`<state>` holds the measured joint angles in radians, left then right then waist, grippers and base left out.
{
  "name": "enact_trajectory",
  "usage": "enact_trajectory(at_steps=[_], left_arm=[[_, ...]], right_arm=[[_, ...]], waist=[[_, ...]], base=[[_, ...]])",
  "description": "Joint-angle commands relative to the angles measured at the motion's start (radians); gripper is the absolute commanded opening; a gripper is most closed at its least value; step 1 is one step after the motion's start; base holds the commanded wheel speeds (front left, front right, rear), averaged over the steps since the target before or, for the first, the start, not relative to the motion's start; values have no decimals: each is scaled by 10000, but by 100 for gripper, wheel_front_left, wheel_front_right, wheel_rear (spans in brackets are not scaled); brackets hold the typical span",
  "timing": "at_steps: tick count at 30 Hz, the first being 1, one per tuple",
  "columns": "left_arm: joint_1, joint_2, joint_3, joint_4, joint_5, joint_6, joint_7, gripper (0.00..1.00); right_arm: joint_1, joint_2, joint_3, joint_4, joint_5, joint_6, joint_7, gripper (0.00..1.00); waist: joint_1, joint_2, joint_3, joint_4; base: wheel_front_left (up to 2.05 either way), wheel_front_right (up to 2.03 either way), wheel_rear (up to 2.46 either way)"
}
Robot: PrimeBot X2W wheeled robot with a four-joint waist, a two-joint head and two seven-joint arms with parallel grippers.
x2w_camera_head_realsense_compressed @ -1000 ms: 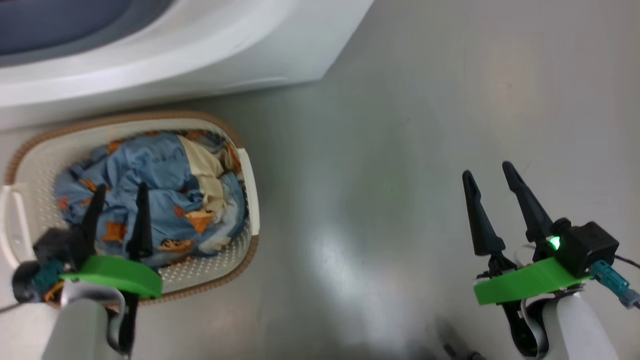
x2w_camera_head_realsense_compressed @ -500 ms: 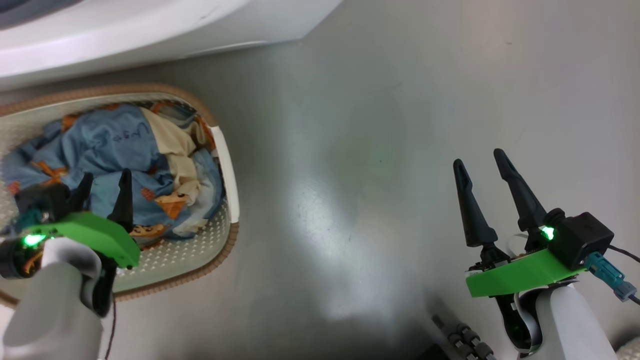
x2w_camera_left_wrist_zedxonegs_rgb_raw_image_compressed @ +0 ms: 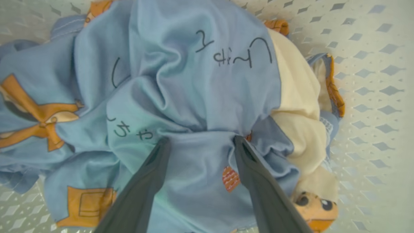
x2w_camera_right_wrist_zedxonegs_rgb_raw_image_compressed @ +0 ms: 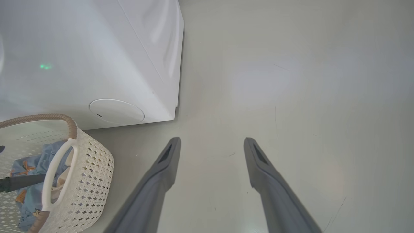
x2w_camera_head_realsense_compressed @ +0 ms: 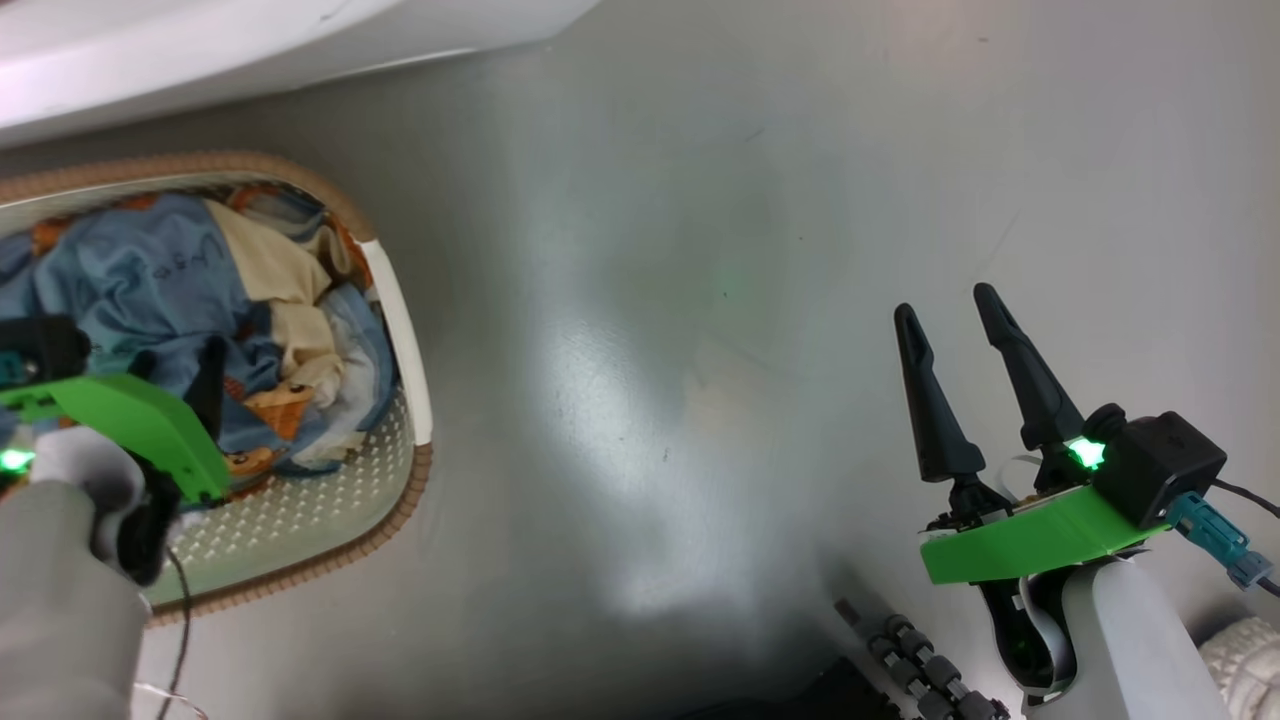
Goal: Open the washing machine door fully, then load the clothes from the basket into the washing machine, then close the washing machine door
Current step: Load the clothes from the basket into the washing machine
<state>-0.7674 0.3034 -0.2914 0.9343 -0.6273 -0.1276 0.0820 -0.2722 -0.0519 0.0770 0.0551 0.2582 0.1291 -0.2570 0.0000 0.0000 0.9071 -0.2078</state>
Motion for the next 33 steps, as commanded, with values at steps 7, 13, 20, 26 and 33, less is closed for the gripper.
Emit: enact_trajectory(at_steps=[7, 13, 20, 26, 33], left_arm=[[-453, 541, -3, 311, -595, -30, 566, 100], [-465, 418, -343, 411, -826, -30, 668, 0], [-71, 374, -802, 267, -987, -30, -331, 0], [388, 268, -1166, 210, -927, -30, -1797, 0], [811, -107, -1325, 248, -916, -31, -3165, 0]], right_arm=[[178, 15, 255, -177, 245, 16, -47, 100], [142, 16, 234, -127, 248, 16, -47, 100], [94, 16, 101, -54, 221, 16, -47, 100], [88, 16, 28, -38, 97, 16, -47, 100], [208, 16, -189, 20, -183, 16, -47, 100]], waist=[[0, 0, 203, -172], [0, 0, 53, -179], [0, 0, -453, -43], [0, 0, -1146, 161], [0, 0, -2138, 579]], base=[[0, 0, 0], [0, 0, 0], [0, 0, 0], [0, 0, 0], [0, 0, 0]])
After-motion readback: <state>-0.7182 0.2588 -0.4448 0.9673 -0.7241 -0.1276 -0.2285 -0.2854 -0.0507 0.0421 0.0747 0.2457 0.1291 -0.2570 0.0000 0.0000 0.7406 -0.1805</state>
